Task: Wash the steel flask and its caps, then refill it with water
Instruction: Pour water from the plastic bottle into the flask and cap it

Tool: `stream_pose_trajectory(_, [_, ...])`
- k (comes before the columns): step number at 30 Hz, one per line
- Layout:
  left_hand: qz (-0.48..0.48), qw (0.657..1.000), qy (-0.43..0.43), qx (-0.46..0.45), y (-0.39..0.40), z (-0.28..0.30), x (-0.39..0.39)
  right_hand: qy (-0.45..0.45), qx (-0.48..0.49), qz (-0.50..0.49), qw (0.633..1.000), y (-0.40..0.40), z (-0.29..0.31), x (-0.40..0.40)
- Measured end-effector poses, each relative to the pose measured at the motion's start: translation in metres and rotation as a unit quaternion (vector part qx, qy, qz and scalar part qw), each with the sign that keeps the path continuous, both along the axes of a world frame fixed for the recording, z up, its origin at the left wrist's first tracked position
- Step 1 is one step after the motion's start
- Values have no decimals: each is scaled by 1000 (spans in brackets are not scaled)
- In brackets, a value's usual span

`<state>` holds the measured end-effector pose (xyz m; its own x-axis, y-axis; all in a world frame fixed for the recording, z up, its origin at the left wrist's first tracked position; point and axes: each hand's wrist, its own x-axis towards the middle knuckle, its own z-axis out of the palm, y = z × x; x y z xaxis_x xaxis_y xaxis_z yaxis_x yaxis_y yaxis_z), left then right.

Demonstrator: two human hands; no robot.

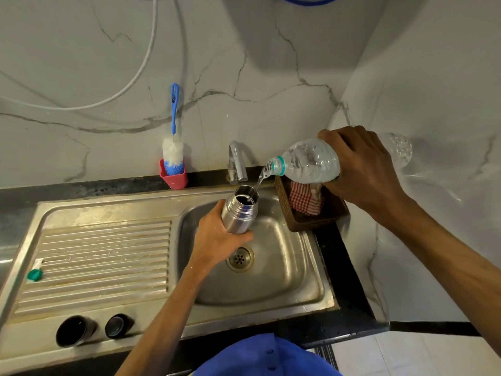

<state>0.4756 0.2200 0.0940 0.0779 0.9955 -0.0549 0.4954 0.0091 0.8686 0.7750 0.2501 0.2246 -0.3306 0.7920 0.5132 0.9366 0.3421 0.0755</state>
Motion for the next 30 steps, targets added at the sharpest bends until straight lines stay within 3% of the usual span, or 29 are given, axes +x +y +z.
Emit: stream_pose_trajectory(30, [5,1000,7,2,-3,-7,0,-18,39,-4,999,0,10,5])
